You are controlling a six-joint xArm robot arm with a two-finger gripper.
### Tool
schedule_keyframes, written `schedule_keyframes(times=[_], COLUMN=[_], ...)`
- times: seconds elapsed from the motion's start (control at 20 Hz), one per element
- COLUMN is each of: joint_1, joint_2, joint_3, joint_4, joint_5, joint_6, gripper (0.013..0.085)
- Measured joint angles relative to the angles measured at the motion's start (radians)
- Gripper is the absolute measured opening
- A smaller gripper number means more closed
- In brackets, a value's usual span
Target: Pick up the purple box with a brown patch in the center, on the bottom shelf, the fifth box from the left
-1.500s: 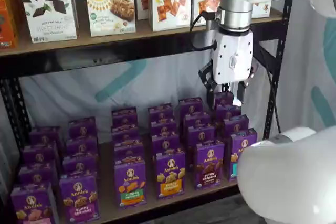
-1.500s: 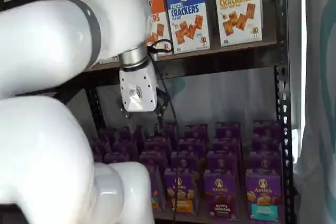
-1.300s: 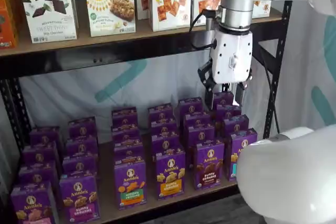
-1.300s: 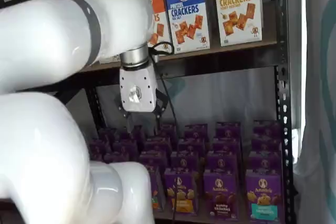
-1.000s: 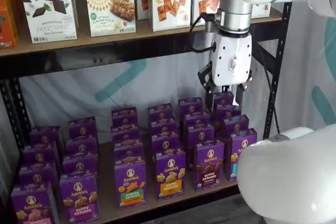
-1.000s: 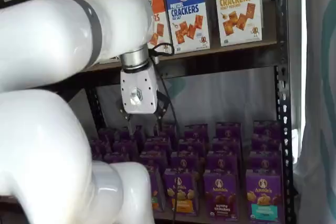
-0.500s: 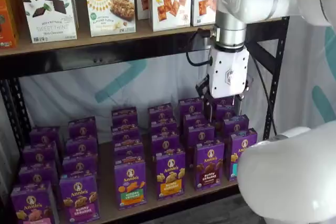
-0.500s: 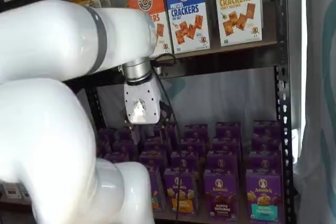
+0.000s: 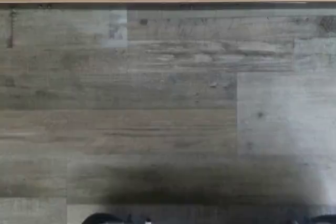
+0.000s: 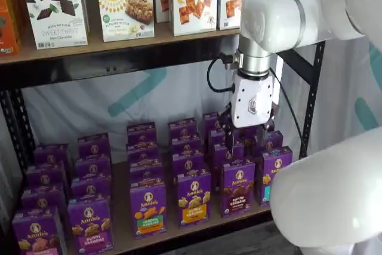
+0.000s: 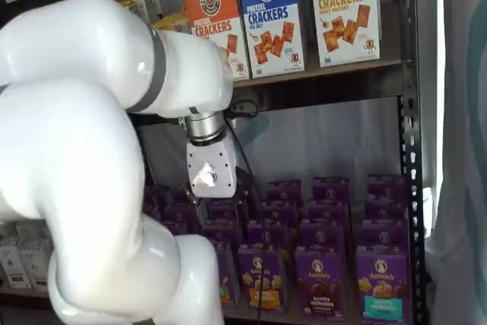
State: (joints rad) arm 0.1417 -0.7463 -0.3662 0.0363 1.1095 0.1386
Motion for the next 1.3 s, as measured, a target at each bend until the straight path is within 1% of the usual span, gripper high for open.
schedule_keyframes(times=[0.1, 0.3, 0.45, 0.55, 0.65, 0.8, 0.85, 1.0, 1.05, 1.2, 1.3], joint_1=[-0.002, 0.007, -0.001, -0.004, -0.01, -0.022, -0.025, -0.039, -0.045, -0.058, -0.071], joint_2=[0.028, 0.118, 0.192, 0.267, 0.345, 0.451, 0.492, 0.605, 0.646, 0.754, 0.8], joint_3=[0.013, 0.02, 0.036, 0.035, 0.039, 0.055, 0.059, 0.052, 0.045, 0.019, 0.0], joint_4=[0.004, -0.039, -0.021, -0.02, -0.015, 0.012, 0.01, 0.006, 0.011, 0.058, 0.038], joint_5=[-0.049, -0.13, -0.222, -0.277, -0.354, -0.505, -0.561, -0.685, -0.721, -0.806, -0.828], joint_6=[-0.005, 0.025, 0.005, 0.0, -0.011, -0.048, -0.052, -0.066, -0.078, -0.138, -0.133], gripper=[0.085, 0.085, 0.085, 0.085, 0.085, 0.085, 0.085, 0.085, 0.085, 0.085, 0.085])
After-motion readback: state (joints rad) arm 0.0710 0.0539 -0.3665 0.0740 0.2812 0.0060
